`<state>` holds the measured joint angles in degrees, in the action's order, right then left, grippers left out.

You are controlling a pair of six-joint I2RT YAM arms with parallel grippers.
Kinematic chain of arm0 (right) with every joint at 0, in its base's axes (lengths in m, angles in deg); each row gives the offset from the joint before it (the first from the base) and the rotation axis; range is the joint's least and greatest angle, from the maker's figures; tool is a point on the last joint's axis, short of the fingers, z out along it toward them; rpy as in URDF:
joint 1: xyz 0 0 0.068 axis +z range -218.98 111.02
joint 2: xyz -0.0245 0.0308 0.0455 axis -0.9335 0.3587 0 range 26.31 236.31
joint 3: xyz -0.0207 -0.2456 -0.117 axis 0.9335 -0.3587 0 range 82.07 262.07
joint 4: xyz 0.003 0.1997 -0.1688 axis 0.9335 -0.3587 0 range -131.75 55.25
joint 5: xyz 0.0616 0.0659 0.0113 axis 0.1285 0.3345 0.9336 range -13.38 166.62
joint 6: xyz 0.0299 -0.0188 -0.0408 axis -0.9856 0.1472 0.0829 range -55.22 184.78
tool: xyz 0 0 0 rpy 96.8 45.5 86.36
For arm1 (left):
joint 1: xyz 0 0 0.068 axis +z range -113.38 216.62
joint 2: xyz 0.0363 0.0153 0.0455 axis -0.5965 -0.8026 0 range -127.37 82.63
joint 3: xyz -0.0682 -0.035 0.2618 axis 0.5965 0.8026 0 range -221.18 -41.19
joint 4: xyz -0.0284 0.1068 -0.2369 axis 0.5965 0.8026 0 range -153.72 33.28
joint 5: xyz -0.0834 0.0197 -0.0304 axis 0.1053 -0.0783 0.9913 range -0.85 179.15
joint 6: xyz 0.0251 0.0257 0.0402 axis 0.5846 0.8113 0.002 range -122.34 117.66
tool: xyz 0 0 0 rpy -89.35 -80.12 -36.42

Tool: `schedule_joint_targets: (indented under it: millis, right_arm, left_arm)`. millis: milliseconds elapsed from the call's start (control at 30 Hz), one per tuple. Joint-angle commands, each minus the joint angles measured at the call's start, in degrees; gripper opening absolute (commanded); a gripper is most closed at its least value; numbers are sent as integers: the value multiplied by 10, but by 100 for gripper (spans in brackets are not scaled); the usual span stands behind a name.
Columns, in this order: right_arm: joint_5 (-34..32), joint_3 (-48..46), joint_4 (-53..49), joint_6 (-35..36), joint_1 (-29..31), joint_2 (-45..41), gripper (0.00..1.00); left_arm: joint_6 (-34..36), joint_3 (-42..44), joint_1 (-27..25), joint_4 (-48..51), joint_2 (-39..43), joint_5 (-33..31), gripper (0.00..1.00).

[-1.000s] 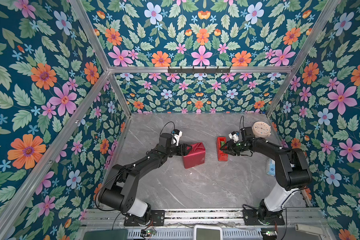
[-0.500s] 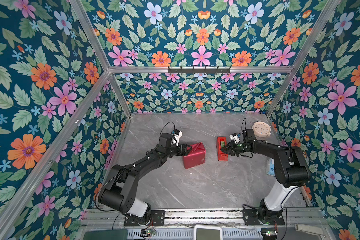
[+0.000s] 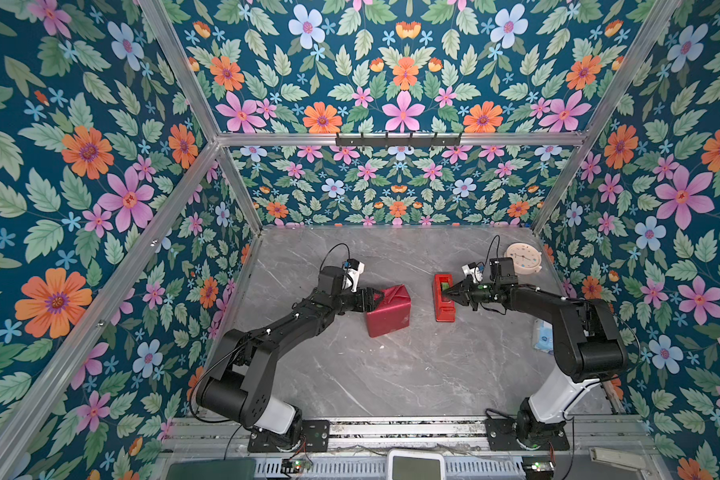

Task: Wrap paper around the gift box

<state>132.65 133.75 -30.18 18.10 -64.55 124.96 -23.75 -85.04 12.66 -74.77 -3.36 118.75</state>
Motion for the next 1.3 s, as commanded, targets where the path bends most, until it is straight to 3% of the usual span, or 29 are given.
schedule_joint_targets:
  millis: [0,267,367,467,533,767,1267]
  right_arm:
    - [39,-12,54,-45,2,-7,0]
    - [32,-20,48,-53,2,-19,0]
    - [45,-40,97,-96,5,-31,0]
    - [4,-25,2,-36,1,-42,0]
    - [36,-43,75,-84,-7,-15,0]
    - [18,-42,23,-48,-9,-17,0]
    - [0,53,36,-83,-10,17,0]
  left_arm:
    - [20,4,1,83,-5,-44,75]
    - [20,4,0,83,-5,-45,75]
    - [21,4,1,86,-3,-45,75]
    - [20,7,0,84,0,-46,75]
    - [21,6,1,83,-2,-45,75]
    - [20,4,1,81,-5,-45,75]
    - [20,3,1,81,-5,-42,75]
